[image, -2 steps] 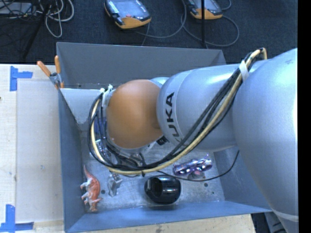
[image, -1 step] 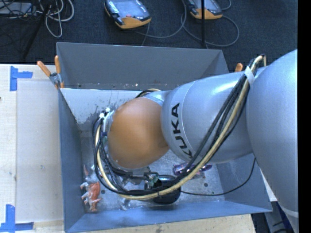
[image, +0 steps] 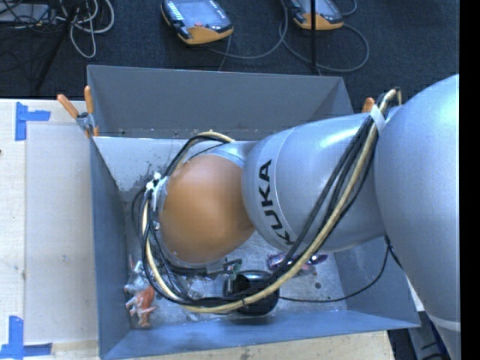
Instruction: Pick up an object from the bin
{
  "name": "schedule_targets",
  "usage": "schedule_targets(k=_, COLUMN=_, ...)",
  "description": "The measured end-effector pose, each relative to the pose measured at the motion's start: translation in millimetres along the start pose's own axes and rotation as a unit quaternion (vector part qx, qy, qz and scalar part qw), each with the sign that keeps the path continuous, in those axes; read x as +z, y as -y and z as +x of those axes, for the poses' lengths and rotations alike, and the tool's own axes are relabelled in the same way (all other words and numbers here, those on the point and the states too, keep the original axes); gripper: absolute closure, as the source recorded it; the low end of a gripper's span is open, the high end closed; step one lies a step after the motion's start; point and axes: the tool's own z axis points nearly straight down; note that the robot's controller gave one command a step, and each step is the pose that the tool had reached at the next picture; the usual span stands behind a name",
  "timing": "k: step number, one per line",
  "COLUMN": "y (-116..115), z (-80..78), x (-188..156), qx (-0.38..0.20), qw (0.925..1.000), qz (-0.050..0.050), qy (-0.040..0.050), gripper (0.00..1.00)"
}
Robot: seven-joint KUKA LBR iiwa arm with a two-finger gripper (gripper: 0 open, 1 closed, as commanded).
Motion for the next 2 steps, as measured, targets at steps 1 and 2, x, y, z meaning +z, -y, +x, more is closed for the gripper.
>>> schedule_targets(k=1, y=6.1, z=-6.3, x=53.9, qx=-0.055, qw=0.9985, qz=0.001, qy=-0.0070, gripper=0.00)
schedule_targets(k=2, y=13.0, z=-18.6, x=52.8, qx=-0.229, qw=0.9734, qz=0.003, qy=0.0058, gripper=1.00)
